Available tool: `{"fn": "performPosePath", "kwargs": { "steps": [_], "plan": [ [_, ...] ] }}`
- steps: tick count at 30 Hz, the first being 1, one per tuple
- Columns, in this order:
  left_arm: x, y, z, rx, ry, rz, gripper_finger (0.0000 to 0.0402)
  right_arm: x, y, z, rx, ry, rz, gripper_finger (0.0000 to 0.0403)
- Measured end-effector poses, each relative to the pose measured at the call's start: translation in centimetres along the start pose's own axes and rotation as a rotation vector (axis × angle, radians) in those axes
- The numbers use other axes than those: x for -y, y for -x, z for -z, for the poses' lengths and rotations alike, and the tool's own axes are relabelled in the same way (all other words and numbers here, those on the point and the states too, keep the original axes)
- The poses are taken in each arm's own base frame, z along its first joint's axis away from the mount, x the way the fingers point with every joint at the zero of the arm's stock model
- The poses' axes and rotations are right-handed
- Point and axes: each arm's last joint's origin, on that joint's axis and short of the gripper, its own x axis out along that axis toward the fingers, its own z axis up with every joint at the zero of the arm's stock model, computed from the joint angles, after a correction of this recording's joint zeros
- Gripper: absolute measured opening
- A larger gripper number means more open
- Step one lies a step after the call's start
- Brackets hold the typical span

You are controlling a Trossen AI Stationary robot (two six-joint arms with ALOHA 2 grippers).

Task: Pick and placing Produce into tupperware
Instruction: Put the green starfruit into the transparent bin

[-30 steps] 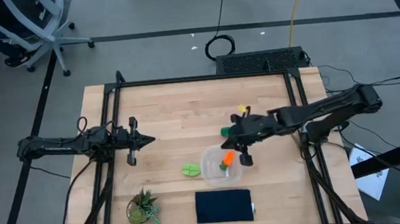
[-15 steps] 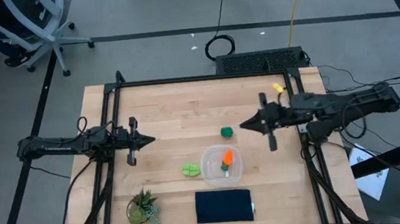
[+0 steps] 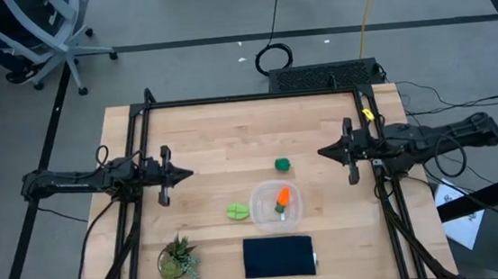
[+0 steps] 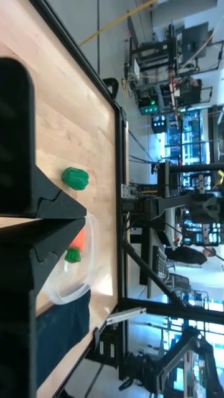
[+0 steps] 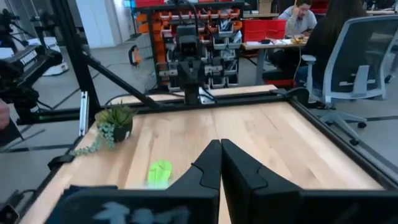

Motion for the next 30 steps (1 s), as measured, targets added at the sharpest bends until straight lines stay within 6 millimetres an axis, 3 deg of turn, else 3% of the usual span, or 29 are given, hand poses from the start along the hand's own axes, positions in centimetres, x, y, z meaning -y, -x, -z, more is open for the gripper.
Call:
{"fn": "performPosePath", "kwargs": {
  "steps": [6, 13, 18, 24, 30],
  "plan": [
    [-0.1, 0.0, 0.0, -0.001, -0.002, -0.03, 0.0001, 0.6, 0.6, 2.6, -0.069, 0.035, 0.071, 0.0],
    [-0.1, 0.0, 0.0, -0.001, -0.002, -0.031, 0.0001, 0.4, 0.6, 5.1, 0.008, 0.024, -0.089, 0.0],
    [-0.1, 0.0, 0.0, -0.001, -0.003, -0.031, 0.0001, 0.6, 0.8, 6.7, 0.025, 0.029, -0.095, 0.0],
    [-0.1, 0.0, 0.0, -0.002, -0.008, -0.031, 0.0001, 0.5, 1.4, 7.2, 0.146, 0.045, -0.177, 0.0],
    [-0.1, 0.0, 0.0, -0.001, -0.008, -0.031, 0.0001, 0.5, 1.6, 7.4, 0.135, 0.105, -0.202, 0.0]
  ]
}}
